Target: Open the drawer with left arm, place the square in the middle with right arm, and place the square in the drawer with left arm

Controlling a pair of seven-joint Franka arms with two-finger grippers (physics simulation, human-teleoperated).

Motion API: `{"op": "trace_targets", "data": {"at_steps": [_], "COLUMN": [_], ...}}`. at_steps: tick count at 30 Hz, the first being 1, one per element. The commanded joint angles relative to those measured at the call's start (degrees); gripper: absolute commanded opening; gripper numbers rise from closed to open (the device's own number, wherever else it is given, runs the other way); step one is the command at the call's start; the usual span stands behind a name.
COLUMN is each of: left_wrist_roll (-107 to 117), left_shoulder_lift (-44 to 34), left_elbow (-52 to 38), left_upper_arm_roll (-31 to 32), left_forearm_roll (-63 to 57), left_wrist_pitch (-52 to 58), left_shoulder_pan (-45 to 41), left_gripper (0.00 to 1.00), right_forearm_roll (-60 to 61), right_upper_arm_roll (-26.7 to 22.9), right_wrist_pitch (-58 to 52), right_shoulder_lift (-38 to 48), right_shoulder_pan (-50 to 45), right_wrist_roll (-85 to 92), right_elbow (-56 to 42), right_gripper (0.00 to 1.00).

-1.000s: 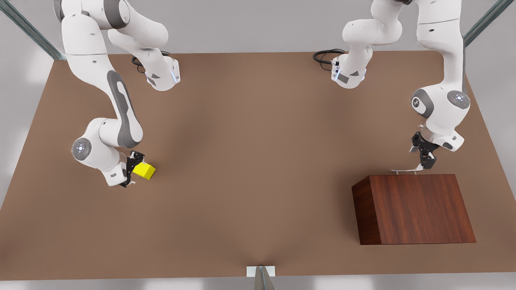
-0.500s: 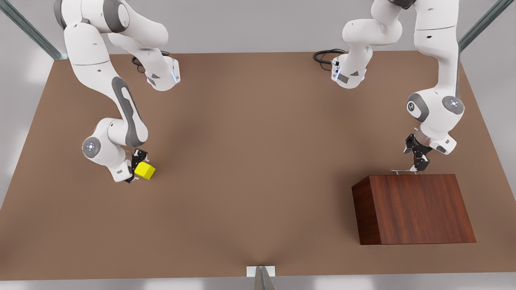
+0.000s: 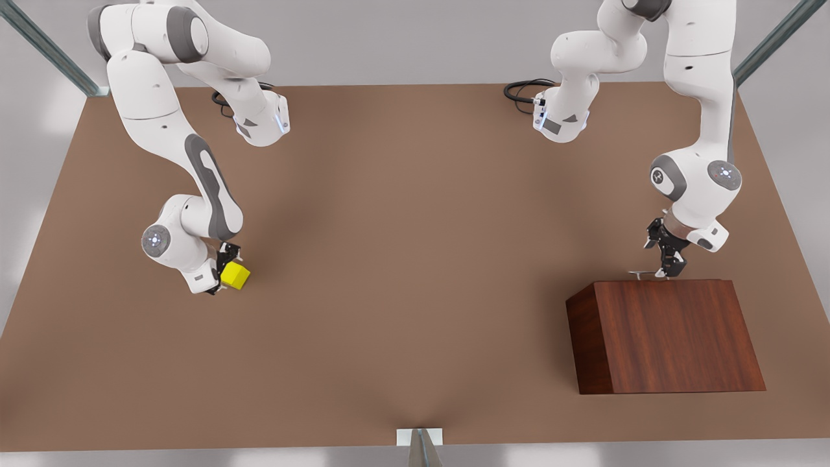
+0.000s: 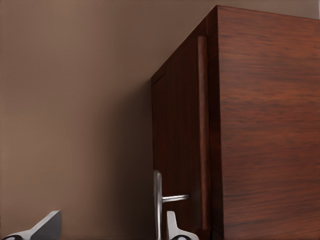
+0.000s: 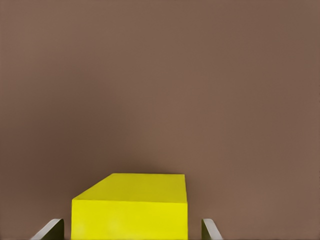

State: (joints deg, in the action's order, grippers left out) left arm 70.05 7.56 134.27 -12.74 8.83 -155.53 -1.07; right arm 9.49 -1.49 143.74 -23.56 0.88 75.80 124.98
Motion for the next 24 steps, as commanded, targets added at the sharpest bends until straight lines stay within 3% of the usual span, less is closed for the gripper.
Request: {"op": "trace_targets", "data": {"at_steps": [1,2,6,8,9,10,12,13,24], "left_wrist_roll": [0.00,0.00,0.00,0.00,0.09,0.09,0.09,0.00,0.00], "left_shoulder_lift": [-0.01,-0.01,-1.06,-2.03,-2.38,-2.91,-3.26,-3.52,-8.27], "left_elbow": [-0.06,0.03,0.20,1.26,1.78,2.31,3.46,3.81,8.91], "left_upper_arm_roll": [0.00,0.00,0.00,-0.09,-0.09,-0.09,0.00,-0.09,-1.32], "left_forearm_roll": [0.48,0.48,0.83,0.84,0.92,1.10,1.10,1.19,1.19], "left_wrist_pitch": [0.14,0.32,2.87,3.39,3.39,3.39,3.31,3.39,3.92], "left_shoulder_pan": [0.01,0.01,0.01,0.01,-0.08,-0.08,-0.16,-0.16,-0.16], "left_gripper": [1.00,1.00,1.00,1.00,1.00,1.00,1.00,1.00,1.00], "right_forearm_roll": [0.00,0.00,0.00,0.00,0.00,0.00,0.00,0.00,0.00], "right_upper_arm_roll": [0.00,0.00,0.00,0.00,0.00,0.00,0.00,0.00,0.00], "right_wrist_pitch": [0.04,-0.04,-0.04,-0.04,-0.13,-0.13,-0.13,-0.13,-0.39], "right_shoulder_lift": [0.00,0.09,0.27,0.27,0.27,0.27,0.27,0.27,0.44], "right_shoulder_pan": [0.00,0.00,0.00,0.18,0.18,0.18,0.18,0.18,0.26], "right_wrist_roll": [-0.04,-0.04,-0.04,0.05,0.05,0.05,-0.04,-0.04,-0.04], "right_elbow": [0.00,0.00,0.00,0.00,0.00,0.00,0.00,0.00,-0.09], "right_gripper": [0.95,0.87,0.87,0.82,0.78,0.68,0.67,0.62,0.62]}}
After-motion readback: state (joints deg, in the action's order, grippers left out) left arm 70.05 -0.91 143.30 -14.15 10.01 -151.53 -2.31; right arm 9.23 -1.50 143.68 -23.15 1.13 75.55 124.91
